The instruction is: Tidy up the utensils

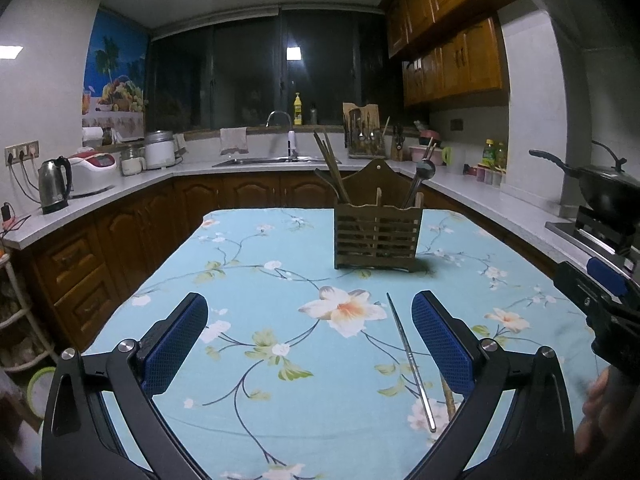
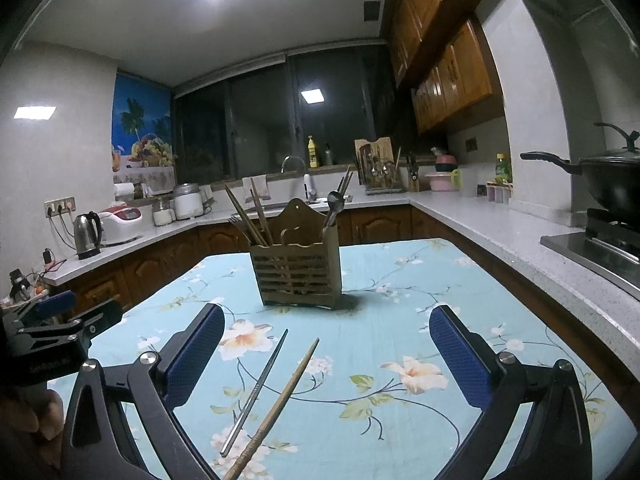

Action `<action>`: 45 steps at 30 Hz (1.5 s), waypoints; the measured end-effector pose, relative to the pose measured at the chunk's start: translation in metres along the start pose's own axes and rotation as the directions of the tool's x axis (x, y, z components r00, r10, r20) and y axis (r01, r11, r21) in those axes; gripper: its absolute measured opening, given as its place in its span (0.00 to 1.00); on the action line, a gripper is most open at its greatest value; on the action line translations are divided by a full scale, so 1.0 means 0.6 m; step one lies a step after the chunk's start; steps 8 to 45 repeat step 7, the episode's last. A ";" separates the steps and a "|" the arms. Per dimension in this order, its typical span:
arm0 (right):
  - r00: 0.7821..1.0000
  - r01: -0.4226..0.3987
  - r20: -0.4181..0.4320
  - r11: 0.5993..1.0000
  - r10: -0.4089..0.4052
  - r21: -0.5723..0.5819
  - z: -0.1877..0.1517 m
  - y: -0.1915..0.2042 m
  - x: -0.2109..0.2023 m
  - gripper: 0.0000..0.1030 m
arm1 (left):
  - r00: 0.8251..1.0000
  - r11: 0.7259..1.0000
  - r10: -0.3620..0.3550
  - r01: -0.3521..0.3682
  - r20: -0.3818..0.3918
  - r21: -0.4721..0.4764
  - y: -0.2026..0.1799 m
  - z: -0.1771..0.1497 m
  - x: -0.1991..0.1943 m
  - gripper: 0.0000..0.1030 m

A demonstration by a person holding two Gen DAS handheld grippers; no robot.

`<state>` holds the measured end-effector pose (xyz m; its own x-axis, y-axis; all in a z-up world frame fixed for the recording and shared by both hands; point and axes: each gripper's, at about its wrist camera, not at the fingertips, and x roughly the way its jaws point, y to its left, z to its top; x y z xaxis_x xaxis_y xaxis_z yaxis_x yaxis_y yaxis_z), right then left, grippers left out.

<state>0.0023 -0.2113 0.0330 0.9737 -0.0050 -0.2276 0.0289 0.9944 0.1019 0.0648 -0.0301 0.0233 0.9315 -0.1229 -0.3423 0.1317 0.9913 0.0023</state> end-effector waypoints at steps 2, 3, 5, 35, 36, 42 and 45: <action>1.000 0.002 -0.002 1.000 -0.002 0.003 0.001 -0.001 0.000 1.00 | 1.000 1.000 -0.003 0.003 -0.001 0.000 0.001 0.001 0.002 1.00; 1.000 0.002 -0.002 1.000 -0.002 0.005 0.001 -0.002 0.000 1.00 | 1.000 1.000 -0.006 0.006 -0.001 0.000 0.002 0.002 0.002 1.00; 1.000 0.003 -0.004 1.000 -0.003 0.004 0.003 -0.001 0.002 1.00 | 1.000 1.000 -0.011 0.011 -0.003 -0.001 0.002 0.003 0.005 1.00; 1.000 0.003 -0.008 1.000 -0.003 0.002 0.004 -0.002 0.003 1.00 | 1.000 1.000 -0.018 0.018 -0.008 0.001 0.000 0.004 0.006 1.00; 1.000 0.003 -0.008 1.000 -0.003 0.002 0.004 -0.002 0.003 1.00 | 1.000 1.000 -0.018 0.018 -0.008 0.001 0.000 0.004 0.006 1.00; 1.000 0.003 -0.008 1.000 -0.003 0.002 0.004 -0.002 0.003 1.00 | 1.000 1.000 -0.018 0.018 -0.008 0.001 0.000 0.004 0.006 1.00; 1.000 0.003 -0.008 1.000 -0.003 0.002 0.004 -0.002 0.003 1.00 | 1.000 1.000 -0.018 0.018 -0.008 0.001 0.000 0.004 0.006 1.00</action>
